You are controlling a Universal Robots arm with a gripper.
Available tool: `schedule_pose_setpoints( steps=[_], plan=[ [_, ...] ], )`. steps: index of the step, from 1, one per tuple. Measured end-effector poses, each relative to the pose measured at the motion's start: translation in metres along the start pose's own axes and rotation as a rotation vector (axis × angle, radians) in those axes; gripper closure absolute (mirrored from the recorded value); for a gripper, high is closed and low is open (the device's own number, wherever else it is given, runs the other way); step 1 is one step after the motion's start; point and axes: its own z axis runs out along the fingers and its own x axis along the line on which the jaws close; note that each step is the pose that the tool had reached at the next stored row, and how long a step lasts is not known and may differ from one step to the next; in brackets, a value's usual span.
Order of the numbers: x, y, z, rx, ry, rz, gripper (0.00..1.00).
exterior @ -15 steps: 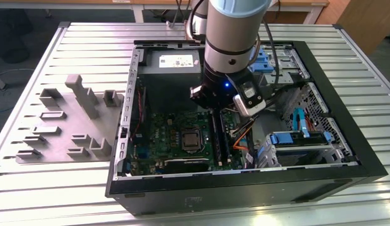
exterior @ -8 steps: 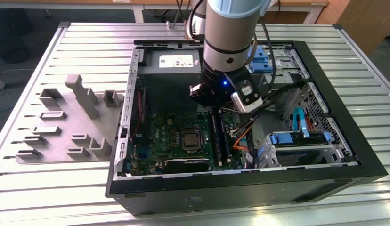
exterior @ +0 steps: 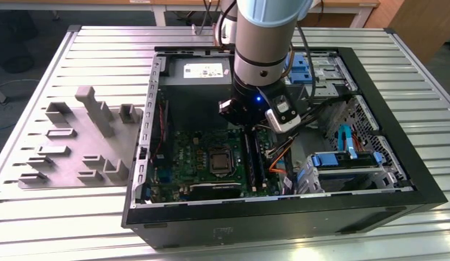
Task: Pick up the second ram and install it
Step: 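Press down the second ram until it locks into place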
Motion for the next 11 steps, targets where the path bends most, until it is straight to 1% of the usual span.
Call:
schedule_pose_setpoints(
  steps=[4,7,11],
  plan=[
    [0.0,0.0002,0.0005,-0.0001,0.0,0.0,0.89],
    [0.0002,0.0001,0.003,0.0004,0.0002,0.0,0.89],
    [0.0001,0.0002,0.0034,-0.0002,-0.0001,0.0,0.89]
  ],
)
